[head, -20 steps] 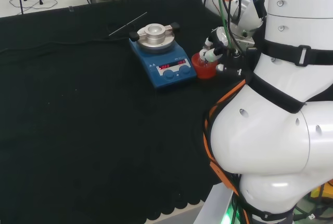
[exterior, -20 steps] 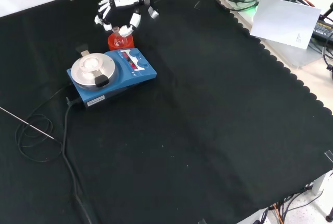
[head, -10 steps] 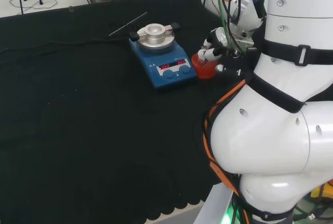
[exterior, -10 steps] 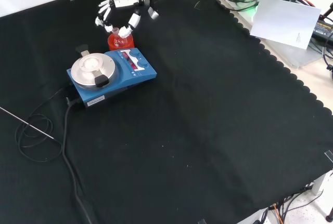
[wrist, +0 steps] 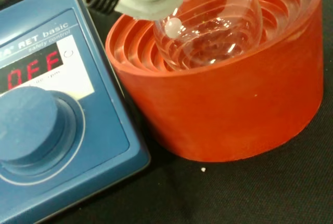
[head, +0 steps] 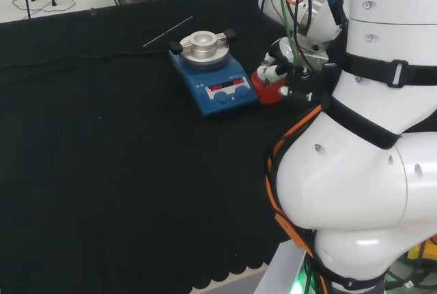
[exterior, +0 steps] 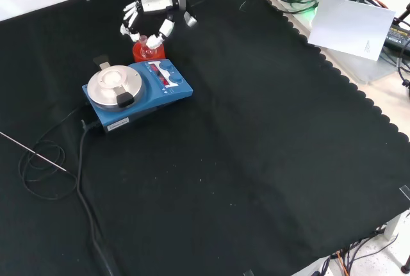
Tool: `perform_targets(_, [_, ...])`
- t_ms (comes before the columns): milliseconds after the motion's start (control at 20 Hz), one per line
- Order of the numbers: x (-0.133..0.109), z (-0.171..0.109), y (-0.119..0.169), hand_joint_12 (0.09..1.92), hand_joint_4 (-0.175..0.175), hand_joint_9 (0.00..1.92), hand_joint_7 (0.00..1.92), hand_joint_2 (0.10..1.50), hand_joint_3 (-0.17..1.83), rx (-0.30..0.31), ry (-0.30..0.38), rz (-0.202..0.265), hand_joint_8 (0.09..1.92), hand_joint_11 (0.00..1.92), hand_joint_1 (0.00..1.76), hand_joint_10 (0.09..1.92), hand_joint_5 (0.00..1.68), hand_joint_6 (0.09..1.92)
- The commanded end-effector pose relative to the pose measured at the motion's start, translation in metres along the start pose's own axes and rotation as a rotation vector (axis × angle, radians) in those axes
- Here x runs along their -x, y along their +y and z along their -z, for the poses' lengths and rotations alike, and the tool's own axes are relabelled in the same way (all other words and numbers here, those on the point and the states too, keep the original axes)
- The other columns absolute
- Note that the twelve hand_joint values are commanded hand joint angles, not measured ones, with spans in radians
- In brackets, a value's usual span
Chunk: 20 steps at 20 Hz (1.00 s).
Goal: Pick up the round-bottom flask.
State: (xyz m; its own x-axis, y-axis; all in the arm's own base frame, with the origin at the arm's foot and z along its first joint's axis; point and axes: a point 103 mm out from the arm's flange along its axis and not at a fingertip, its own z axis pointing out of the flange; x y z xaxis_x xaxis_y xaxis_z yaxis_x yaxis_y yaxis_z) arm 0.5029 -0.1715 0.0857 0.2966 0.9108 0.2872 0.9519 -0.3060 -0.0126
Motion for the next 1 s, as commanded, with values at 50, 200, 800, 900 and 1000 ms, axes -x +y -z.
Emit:
perform_targets(50, [0.011,0.017,-0.003,1.31,0.067,0.74,0.56,0.73,0.69,0.019,0.034,0.03,0.61,0.34,1.1,0.57,1.1,0.99])
perform_targets(200, [0.006,0.026,-0.005,1.31,0.054,0.75,0.57,0.71,0.73,0.036,0.014,0.022,0.6,0.35,1.11,0.56,1.1,1.01])
perform_targets(800, [-0.021,0.065,-0.015,1.3,0.042,0.77,0.58,0.68,0.78,0.073,-0.014,0.019,0.6,0.36,1.11,0.56,1.1,1.03])
perform_targets(900, [-0.03,0.076,-0.017,1.3,0.042,0.77,0.58,0.68,0.78,0.074,-0.016,0.022,0.6,0.37,1.11,0.56,1.1,1.03])
perform_targets(1000, [-0.035,0.082,-0.018,1.3,0.041,0.77,0.58,0.68,0.78,0.077,-0.014,0.027,0.6,0.37,1.11,0.56,1.1,1.03])
